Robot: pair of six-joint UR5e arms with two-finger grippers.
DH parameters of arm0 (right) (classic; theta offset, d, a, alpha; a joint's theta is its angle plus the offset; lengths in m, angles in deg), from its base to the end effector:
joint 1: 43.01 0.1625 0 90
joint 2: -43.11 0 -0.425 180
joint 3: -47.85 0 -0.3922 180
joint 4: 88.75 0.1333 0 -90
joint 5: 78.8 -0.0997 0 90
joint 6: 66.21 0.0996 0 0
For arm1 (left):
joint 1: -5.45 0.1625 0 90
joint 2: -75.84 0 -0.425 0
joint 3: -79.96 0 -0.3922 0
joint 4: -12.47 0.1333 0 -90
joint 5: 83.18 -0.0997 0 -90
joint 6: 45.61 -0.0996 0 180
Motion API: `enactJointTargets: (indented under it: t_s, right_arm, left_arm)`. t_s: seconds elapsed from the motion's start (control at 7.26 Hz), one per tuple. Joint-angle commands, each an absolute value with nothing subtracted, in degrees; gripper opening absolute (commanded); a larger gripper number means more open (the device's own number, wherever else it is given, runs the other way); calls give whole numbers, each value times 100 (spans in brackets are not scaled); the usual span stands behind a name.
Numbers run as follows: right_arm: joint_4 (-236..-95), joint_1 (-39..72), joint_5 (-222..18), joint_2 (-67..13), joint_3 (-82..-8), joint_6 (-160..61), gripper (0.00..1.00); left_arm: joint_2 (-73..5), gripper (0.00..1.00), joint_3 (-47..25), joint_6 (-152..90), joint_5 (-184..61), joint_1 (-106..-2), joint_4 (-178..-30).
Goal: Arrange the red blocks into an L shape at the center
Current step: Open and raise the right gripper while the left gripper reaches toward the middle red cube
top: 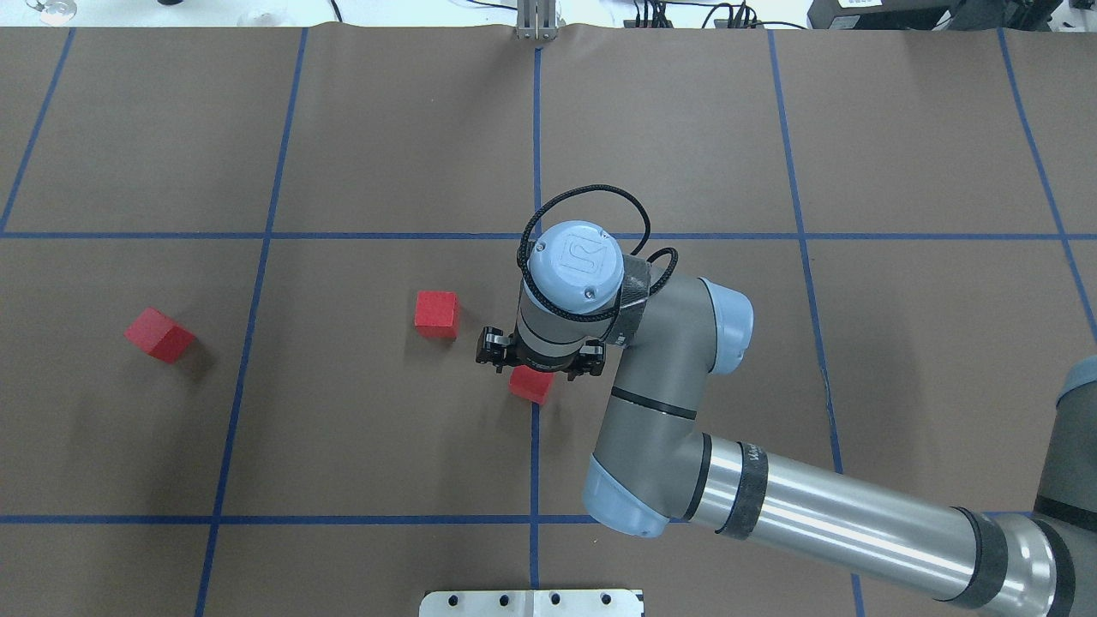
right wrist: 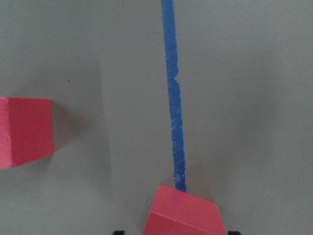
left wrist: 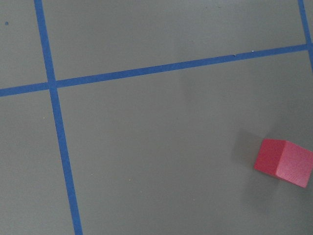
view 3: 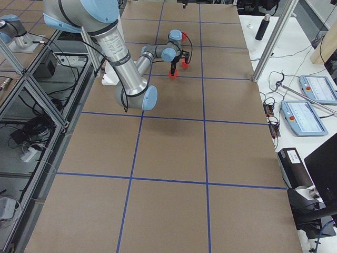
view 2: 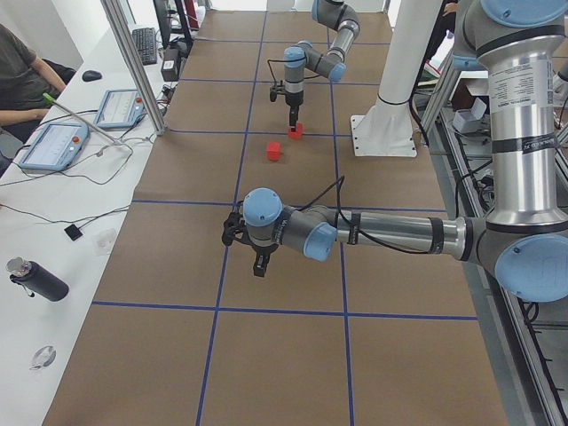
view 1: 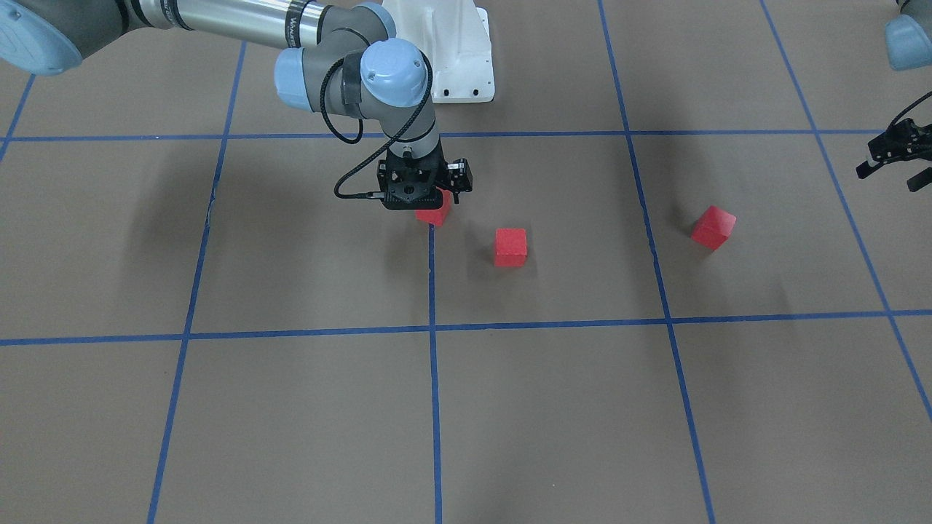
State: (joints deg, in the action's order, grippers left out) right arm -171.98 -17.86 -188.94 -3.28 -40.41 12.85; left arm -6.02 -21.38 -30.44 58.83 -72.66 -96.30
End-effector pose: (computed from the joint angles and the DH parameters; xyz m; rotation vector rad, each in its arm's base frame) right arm -0.6108 -0.3962 0.1954 -0.0536 -0.9002 0.0818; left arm 0.0384 -0.4485 0.5809 0.1369 0.9542 0.1212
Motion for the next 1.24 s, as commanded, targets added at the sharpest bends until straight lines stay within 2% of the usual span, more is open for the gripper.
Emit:
enactJointTargets:
  t_s: [0.0, 0.28, 0.41, 0.69, 0.83, 1.1]
  right_arm:
    - [-17285, -1422, -19067, -582, -4624, 1272, 98]
    - [-17418, -518, -19899, -1458, -5503, 958, 98]
    - [-17409, -104, -20260, -1951, -5716, 337, 99]
    - [-17374, 433, -20466, -2638, -5771, -640, 99]
    - [-17357, 540, -20475, -2833, -5753, -1080, 99]
    - [-17348, 559, -20440, -2861, -5648, -1172, 99]
  left_arm:
    - [-948, 100, -2731, -1144, 5833, -6668, -9642]
    - [-1562, 100, -3068, 335, 5693, -5876, -9642]
    - [-2122, 100, -3078, 1335, 5187, -5115, -9633]
    - [-2880, 100, -2991, 2264, 3993, -3717, -9590]
    - [-3327, 100, -2729, 2468, 3290, -3022, -9563]
    - [-3979, 100, -2114, 2452, 2906, -2769, -9362]
